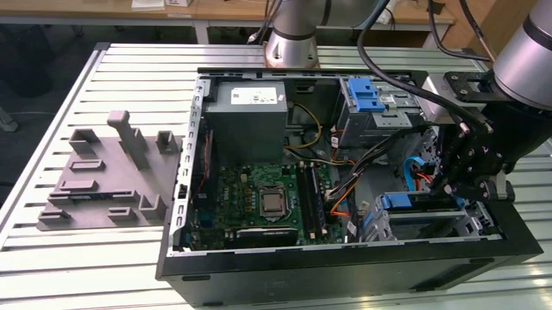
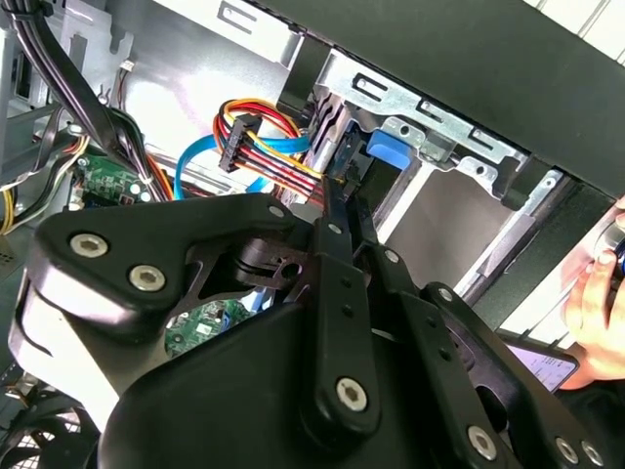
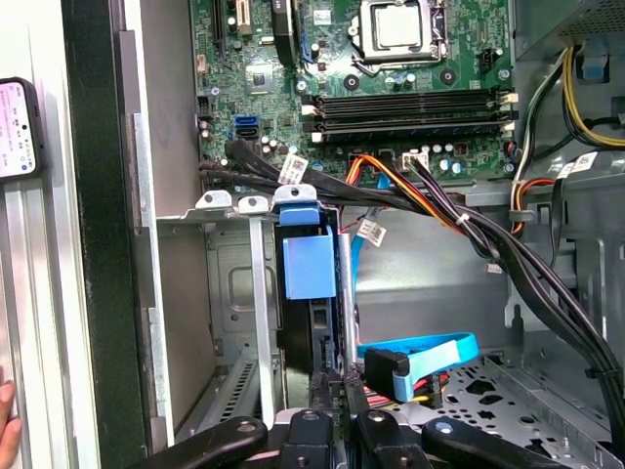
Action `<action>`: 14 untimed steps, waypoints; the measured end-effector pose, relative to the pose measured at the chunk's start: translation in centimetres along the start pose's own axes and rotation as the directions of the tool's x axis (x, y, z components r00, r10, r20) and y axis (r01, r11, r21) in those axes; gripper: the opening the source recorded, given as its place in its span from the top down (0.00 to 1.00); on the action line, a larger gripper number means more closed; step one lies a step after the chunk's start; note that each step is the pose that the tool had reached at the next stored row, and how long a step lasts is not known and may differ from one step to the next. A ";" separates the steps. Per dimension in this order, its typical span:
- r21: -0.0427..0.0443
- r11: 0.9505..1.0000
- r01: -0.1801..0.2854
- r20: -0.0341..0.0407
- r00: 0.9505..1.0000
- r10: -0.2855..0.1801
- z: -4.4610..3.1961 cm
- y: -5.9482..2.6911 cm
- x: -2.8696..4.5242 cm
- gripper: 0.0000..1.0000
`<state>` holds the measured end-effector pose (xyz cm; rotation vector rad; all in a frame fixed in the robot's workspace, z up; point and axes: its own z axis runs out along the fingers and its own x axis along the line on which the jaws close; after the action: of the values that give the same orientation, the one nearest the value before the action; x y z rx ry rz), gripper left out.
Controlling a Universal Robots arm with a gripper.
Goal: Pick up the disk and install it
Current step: 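Insert the first disk wire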
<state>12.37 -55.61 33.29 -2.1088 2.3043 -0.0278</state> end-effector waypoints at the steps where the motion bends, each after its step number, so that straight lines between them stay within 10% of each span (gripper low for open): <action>1: 0.000 1.000 0.000 0.000 1.000 0.000 0.01 0.00 0.00 0.84; 14: -0.001 1.000 0.000 0.000 1.000 0.000 -0.13 -0.01 0.03 0.84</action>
<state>12.37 -55.63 33.42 -2.1091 2.3047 -0.0266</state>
